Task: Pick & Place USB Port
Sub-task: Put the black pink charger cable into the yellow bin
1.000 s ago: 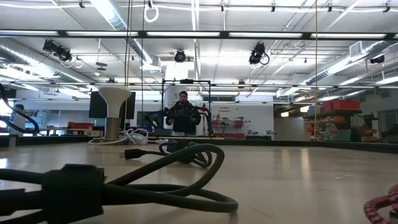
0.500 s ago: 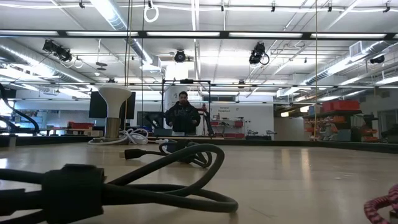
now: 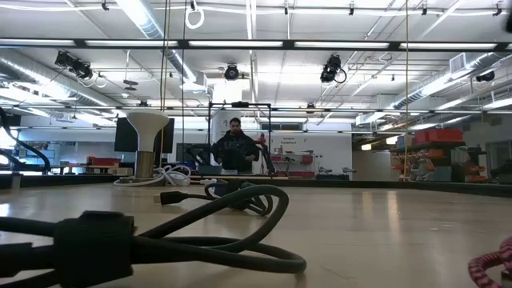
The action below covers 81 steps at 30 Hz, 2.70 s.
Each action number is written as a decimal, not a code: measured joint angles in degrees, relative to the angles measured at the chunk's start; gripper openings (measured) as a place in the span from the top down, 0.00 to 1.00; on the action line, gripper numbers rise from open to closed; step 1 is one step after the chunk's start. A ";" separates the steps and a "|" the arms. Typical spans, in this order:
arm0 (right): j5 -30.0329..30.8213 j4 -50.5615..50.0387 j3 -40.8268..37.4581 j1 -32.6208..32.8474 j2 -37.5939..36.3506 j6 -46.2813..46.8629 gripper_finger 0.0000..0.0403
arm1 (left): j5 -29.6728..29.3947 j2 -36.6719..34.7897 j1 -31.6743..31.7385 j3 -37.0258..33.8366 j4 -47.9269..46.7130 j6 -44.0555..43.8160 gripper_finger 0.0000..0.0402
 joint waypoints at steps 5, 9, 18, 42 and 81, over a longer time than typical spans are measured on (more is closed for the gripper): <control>3.15 3.87 0.00 -2.37 2.27 -6.80 0.65 | -0.01 0.00 -0.02 0.02 -0.03 0.00 0.87; 1.49 6.92 -0.02 -4.53 5.71 -17.54 0.65 | 0.00 0.00 0.00 0.00 -0.22 0.00 0.87; -1.08 9.95 -0.05 -5.92 11.76 -33.11 0.65 | 1.85 0.02 -0.01 0.00 -0.44 -0.02 0.87; -1.47 9.81 -5.72 -4.30 11.61 -27.43 0.65 | 2.58 0.02 0.00 0.00 -1.22 -1.90 0.87; -1.91 5.75 -7.37 -4.53 10.69 -21.05 0.99 | 2.57 0.02 -0.02 0.00 -1.53 -2.95 0.87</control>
